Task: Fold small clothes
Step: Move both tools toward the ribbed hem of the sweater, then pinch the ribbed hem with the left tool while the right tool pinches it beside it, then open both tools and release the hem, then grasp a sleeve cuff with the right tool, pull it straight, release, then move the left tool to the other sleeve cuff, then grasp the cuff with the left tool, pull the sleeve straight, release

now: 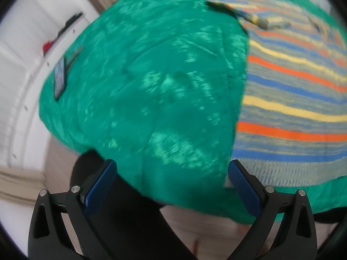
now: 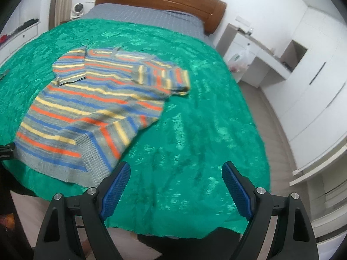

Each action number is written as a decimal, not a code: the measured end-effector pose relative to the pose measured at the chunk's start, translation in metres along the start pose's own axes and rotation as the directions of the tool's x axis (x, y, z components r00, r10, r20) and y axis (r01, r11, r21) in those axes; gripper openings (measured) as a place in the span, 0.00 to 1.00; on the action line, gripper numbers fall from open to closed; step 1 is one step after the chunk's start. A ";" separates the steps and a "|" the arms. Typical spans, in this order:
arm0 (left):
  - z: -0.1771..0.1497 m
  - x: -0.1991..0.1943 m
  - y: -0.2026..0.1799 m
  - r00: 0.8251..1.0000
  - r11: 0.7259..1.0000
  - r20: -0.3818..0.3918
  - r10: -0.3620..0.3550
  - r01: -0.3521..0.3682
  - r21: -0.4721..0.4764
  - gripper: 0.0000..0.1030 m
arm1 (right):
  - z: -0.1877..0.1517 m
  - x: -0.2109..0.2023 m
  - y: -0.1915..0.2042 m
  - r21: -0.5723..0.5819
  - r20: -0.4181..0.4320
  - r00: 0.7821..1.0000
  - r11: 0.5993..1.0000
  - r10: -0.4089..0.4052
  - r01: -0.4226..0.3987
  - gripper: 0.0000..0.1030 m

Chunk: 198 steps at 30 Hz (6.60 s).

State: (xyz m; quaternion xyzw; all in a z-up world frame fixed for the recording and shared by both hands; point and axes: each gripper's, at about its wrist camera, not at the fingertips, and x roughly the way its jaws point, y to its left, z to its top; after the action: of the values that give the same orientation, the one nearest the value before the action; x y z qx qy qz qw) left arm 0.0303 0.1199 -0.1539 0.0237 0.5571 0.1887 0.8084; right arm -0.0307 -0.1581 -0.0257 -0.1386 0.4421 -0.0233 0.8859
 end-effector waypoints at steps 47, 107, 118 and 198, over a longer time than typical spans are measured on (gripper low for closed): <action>-0.024 -0.005 -0.045 0.968 0.944 -0.099 -0.229 0.246 0.218 0.00 | -0.089 0.114 -0.067 0.364 -0.271 0.846 0.863 0.458 -0.351 0.04; 0.005 -0.056 -0.016 0.985 0.994 0.136 -0.109 0.112 -0.010 0.72 | 0.138 0.241 -0.273 0.409 -0.086 0.996 0.912 0.004 0.032 0.06; -0.002 -0.080 -0.028 0.985 0.997 0.158 -0.075 0.072 0.023 0.72 | 0.073 0.272 -0.287 0.453 -0.183 0.983 0.886 -0.019 0.101 0.04; 0.216 0.111 0.104 0.987 0.891 0.077 -0.140 0.160 -0.425 0.00 | -0.041 0.081 -0.074 0.349 0.093 0.949 0.882 0.303 -0.316 0.42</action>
State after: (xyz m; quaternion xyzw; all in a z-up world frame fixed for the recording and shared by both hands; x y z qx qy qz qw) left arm 0.2318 0.2901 -0.1457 -0.1939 0.4841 0.2432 0.8178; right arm -0.0078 -0.2514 -0.0923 0.0974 0.4309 0.0403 0.8962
